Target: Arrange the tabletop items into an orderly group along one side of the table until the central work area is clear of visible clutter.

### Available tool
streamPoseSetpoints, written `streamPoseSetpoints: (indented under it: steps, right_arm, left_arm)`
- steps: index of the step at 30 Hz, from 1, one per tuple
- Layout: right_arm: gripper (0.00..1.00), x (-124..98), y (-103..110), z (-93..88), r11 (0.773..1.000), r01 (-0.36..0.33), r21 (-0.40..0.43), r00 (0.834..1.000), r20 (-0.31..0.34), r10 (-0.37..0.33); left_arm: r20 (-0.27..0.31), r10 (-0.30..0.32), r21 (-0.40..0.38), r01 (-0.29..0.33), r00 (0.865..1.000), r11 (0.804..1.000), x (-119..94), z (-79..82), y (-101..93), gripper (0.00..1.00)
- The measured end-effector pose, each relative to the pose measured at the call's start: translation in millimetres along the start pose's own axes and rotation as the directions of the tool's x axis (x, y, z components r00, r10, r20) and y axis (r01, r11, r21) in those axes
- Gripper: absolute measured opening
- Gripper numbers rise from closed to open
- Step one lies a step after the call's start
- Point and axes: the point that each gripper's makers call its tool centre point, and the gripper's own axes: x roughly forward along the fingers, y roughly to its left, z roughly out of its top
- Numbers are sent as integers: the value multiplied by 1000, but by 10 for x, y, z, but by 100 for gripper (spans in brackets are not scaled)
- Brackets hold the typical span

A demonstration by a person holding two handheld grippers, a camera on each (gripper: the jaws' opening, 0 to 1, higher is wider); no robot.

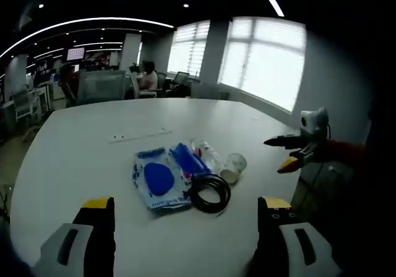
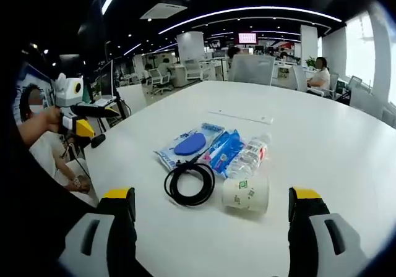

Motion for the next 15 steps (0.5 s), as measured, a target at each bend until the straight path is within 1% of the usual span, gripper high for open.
streamPoseSetpoints:
  steps: [9,11,15]
  right_arm:
    - [100,-3,16,2,1000,-1,-1,1000,-2,1]
    - [100,-6,12,1,1000,1,-3,1000,-3,-1]
    - [100,-16,11,6,1000,-2,-6,1000,-4,2]
  left_arm:
    - [1,-2,4,2,1000,1000,-16,6,-71,95]
    - [10,0,0,0,1000,1000,-21,22,-63,95]
    - [4,4,1,-4,1000,1000,-33,-7,3,95]
